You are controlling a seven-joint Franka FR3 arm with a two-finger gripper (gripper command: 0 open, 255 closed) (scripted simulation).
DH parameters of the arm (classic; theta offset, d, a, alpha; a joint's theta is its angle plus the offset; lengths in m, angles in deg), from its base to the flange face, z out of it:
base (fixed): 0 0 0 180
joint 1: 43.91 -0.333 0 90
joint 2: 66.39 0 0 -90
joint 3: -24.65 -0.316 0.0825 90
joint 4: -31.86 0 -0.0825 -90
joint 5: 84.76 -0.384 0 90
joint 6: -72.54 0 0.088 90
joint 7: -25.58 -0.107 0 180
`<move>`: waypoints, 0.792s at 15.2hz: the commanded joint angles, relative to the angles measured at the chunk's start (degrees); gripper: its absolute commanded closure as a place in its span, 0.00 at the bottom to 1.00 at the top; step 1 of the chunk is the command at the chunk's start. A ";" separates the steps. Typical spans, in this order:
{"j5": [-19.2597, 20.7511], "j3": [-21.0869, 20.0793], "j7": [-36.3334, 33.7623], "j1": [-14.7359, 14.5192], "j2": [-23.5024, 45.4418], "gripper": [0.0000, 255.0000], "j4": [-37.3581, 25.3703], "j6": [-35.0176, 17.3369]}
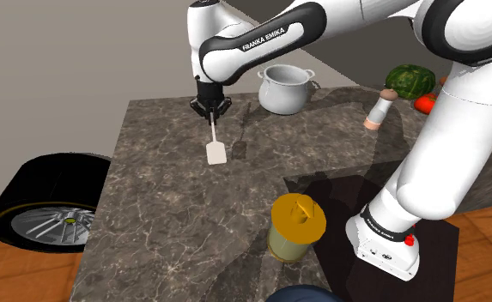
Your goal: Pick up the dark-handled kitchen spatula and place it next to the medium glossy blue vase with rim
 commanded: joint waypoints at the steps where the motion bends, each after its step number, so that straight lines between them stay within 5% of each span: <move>1: -0.29 -0.09 0.18 0.01 -0.62 1.00 -0.77 1.37; 12: -1.42 -0.29 1.23 0.11 -2.92 1.00 -6.47 9.23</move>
